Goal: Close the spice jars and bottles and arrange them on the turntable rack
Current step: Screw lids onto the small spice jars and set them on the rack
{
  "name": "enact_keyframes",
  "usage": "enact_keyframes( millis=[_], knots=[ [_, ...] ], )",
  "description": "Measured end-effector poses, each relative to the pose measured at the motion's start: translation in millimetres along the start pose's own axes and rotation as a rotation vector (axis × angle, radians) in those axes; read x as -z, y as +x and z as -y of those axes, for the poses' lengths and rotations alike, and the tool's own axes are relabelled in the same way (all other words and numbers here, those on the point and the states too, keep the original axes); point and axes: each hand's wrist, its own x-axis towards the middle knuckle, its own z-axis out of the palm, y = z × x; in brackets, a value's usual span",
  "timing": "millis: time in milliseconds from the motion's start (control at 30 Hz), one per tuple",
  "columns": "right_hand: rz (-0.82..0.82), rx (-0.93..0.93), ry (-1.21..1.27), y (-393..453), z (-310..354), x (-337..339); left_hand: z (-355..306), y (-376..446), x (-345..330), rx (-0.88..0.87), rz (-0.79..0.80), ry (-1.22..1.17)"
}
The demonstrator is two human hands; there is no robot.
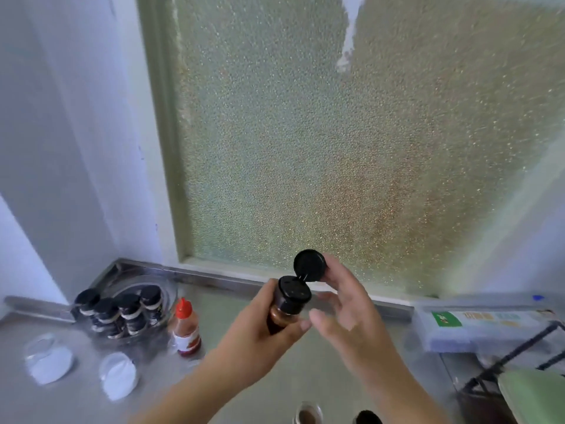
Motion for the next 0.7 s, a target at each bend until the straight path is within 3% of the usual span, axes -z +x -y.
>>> enact_keyframes(
  millis=[233,367,600,700],
  knots=[
    [-0.068,-0.046,0.268,13,23,-38,-4,-17,44,-0.089,-0.061,0.157],
    [-0.073,-0.001,0.246,18,36,-47,-3,-21,49,-0.11,-0.072,0.168],
    [0.025,0.214,-0.058,8,40,-48,-4,-18,47,-0.071,-0.082,0.144],
    [-0.019,0.336,-0.341,5,36,-48,-9,-17,44,-0.072,-0.043,0.107]
  ],
)
